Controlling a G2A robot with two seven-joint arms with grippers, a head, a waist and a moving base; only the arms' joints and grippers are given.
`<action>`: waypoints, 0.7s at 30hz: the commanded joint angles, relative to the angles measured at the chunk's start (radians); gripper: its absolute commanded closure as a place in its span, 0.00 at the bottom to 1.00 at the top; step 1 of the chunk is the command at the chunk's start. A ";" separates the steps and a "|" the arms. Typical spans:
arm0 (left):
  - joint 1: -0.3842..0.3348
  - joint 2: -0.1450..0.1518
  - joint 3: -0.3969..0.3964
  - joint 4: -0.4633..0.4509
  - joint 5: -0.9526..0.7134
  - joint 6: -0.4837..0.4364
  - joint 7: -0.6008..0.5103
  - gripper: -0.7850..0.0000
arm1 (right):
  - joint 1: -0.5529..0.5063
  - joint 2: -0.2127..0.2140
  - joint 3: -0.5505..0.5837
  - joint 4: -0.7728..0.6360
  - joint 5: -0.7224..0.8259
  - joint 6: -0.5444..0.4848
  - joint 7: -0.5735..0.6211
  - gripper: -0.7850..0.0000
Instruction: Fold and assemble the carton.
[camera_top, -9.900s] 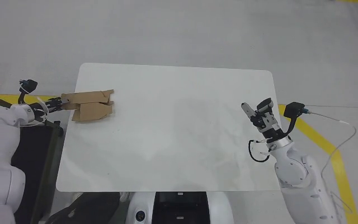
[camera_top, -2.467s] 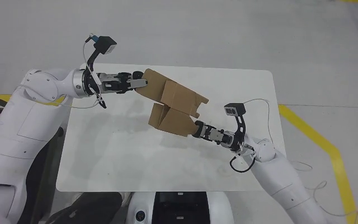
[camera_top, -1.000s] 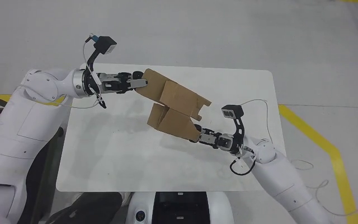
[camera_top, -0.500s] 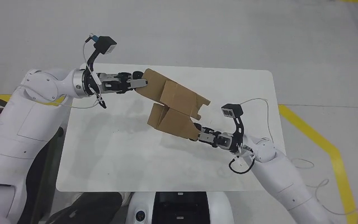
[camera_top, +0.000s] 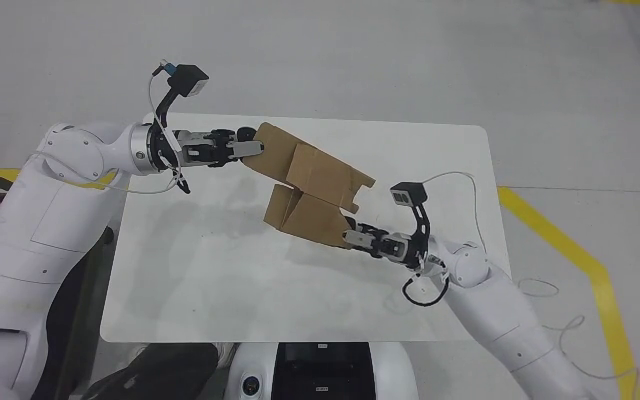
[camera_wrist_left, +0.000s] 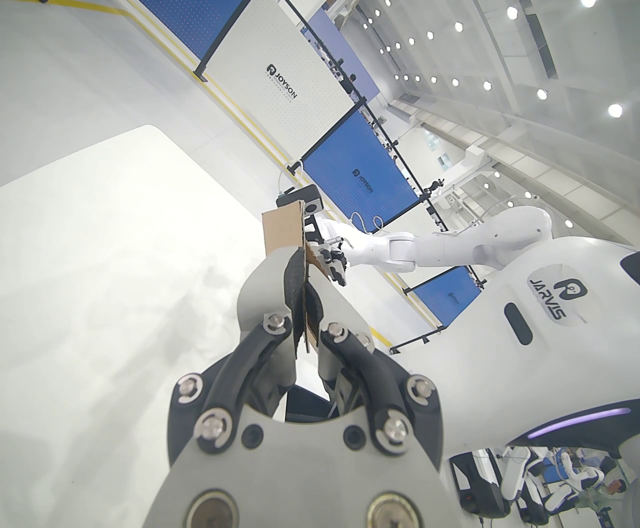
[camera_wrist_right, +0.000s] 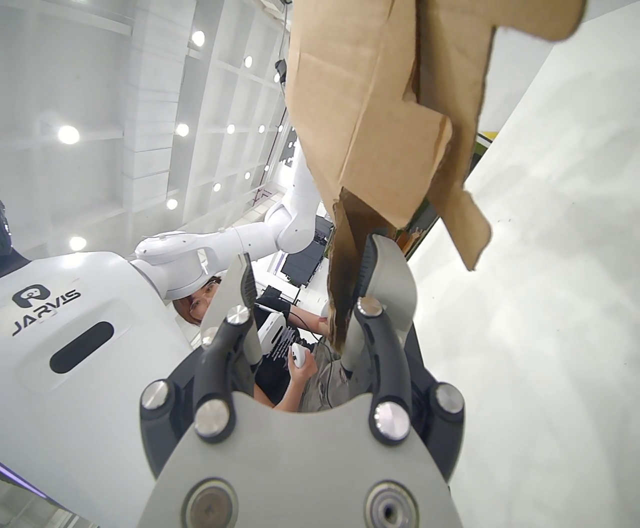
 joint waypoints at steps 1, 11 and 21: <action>0.000 0.000 0.000 0.000 0.000 0.000 0.000 1.00 | 0.002 -0.002 -0.001 0.002 -0.008 0.004 -0.007 0.58; 0.000 0.000 0.000 0.000 0.000 0.000 0.000 1.00 | 0.005 -0.010 -0.005 0.010 -0.060 0.016 -0.045 0.87; 0.000 0.000 0.000 0.000 0.000 0.000 0.000 0.55 | -0.008 -0.011 0.007 -0.006 -0.066 0.014 -0.049 1.00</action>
